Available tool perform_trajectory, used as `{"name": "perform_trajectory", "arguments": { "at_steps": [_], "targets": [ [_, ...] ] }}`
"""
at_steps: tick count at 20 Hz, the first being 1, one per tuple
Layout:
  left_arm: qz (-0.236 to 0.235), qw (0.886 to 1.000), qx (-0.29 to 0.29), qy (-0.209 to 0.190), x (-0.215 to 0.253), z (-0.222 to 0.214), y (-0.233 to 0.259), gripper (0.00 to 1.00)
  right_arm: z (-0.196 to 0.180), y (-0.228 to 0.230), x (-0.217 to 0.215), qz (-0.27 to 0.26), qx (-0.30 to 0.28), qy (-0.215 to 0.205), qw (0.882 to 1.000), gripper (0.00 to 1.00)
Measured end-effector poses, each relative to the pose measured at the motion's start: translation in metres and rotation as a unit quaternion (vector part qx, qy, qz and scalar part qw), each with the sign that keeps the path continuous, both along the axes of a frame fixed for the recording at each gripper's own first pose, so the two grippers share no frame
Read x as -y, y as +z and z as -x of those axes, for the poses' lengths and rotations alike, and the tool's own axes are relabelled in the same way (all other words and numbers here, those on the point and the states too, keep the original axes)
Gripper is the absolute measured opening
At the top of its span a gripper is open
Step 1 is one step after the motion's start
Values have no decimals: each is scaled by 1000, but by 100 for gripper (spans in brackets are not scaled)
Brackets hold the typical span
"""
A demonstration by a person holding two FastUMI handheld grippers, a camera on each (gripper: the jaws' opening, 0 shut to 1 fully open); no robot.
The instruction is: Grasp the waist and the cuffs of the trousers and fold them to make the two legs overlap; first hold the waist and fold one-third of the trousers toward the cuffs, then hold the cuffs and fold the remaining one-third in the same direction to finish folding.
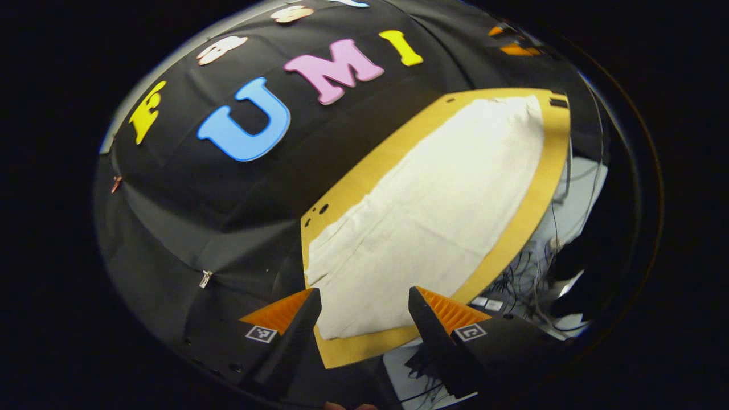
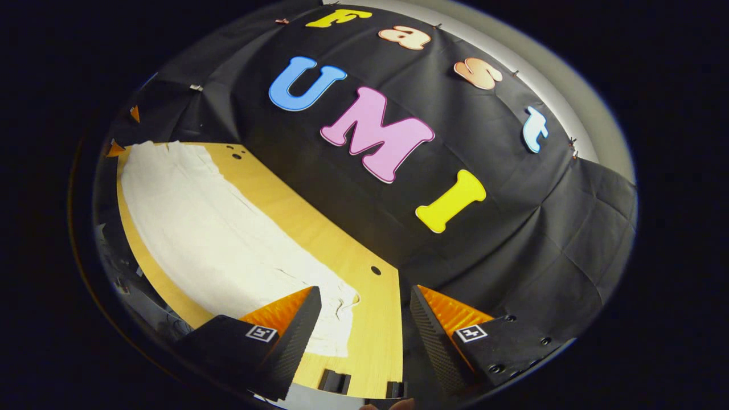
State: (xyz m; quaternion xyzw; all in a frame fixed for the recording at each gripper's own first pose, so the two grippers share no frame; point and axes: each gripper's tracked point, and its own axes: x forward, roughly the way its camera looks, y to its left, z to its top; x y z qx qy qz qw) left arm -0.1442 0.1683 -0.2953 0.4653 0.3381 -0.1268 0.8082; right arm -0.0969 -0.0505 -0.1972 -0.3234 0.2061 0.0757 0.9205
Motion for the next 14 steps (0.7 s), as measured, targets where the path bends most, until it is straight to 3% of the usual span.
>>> {"name": "perform_trajectory", "arguments": {
  "at_steps": [2, 7, 14],
  "targets": [
    [-29, 998, -49, -8, -24, 9, -37, 96, 7, -5, 5, 5, -9, -7, 1000, 97],
    [-69, 991, -115, -28, -53, 10, -71, 97, 20, -18, 12, 16, -26, -16, 999, 97],
    [-93, 983, -144, -62, -64, -22, -91, 97, 20, -24, 15, 19, -38, -26, 999, 97]
  ]
}}
